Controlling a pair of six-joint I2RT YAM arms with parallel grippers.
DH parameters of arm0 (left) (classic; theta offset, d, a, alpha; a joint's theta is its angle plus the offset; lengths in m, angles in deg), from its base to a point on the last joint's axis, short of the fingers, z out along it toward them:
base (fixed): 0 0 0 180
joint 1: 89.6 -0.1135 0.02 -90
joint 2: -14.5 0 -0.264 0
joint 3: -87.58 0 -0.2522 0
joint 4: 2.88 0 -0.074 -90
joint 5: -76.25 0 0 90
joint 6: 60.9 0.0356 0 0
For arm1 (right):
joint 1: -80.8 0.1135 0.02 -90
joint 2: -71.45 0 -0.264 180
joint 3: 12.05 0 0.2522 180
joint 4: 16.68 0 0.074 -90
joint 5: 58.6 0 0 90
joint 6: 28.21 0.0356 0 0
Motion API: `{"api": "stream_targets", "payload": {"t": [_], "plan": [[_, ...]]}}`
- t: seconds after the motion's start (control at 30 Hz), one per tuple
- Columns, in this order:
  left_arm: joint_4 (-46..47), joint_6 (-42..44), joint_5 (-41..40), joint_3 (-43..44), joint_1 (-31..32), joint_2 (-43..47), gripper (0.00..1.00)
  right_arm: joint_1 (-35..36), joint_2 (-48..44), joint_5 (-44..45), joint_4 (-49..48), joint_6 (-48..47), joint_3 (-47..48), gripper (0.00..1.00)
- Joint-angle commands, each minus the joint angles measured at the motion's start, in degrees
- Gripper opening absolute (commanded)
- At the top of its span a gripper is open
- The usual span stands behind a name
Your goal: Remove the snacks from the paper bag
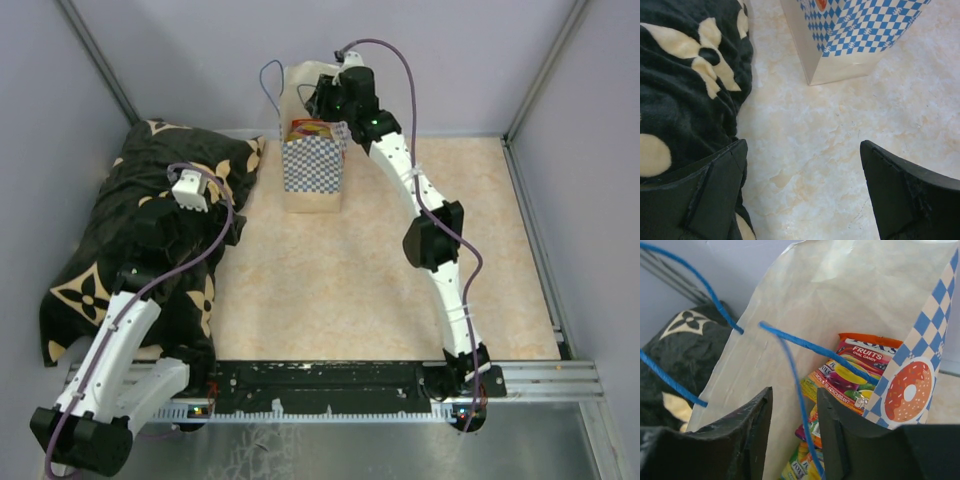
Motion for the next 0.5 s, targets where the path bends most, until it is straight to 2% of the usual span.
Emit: {"api": "stream_targets", "payload": {"t": [0.0, 0.1, 0.13, 0.23, 0.27, 0.3, 0.33, 0.4, 0.47], "plan": [[1.72, -2.67, 6.48, 3.84, -0.20, -1.58, 1.00, -2.07, -5.27, -9.69, -2.19, -1.29, -0.53, 0.31], [9.02, -7.92, 7.82, 3.54, -0.13, -2.53, 1.00, -4.04, -8.47, -14.63, -1.63, 0.63, -2.16, 0.03], [12.01, -9.76, 7.92, 3.37, -0.12, -3.39, 1.00, -4.53, -9.92, -14.86, -0.75, 0.51, -2.85, 0.00], [17.01, -13.45, 7.25, 7.08, 0.24, -10.59, 1.00, -5.19, -15.37, -12.78, 0.80, -2.27, -7.90, 0.00], [17.60, -13.44, 6.23, 9.44, 0.75, -13.68, 1.00, -5.19, -17.67, -12.09, 0.52, -3.36, -10.15, 0.22], [17.66, -12.86, 4.74, 12.56, 1.42, -17.15, 1.00, -5.19, -19.95, -11.25, 0.12, -4.11, -12.54, 0.49], [17.45, -11.97, 2.31, 15.81, 2.37, -20.32, 1.00, -5.19, -21.89, -10.22, -0.42, -4.66, -14.73, 0.68], [16.75, -9.88, -3.24, 22.44, 4.25, -26.99, 1.00, -5.11, -25.66, -7.28, -1.42, -5.47, -18.67, 0.86], [15.78, -7.87, -9.21, 29.81, 5.89, -33.14, 1.00, -5.02, -28.09, -3.96, -2.64, -5.99, -21.49, 0.92]]}}
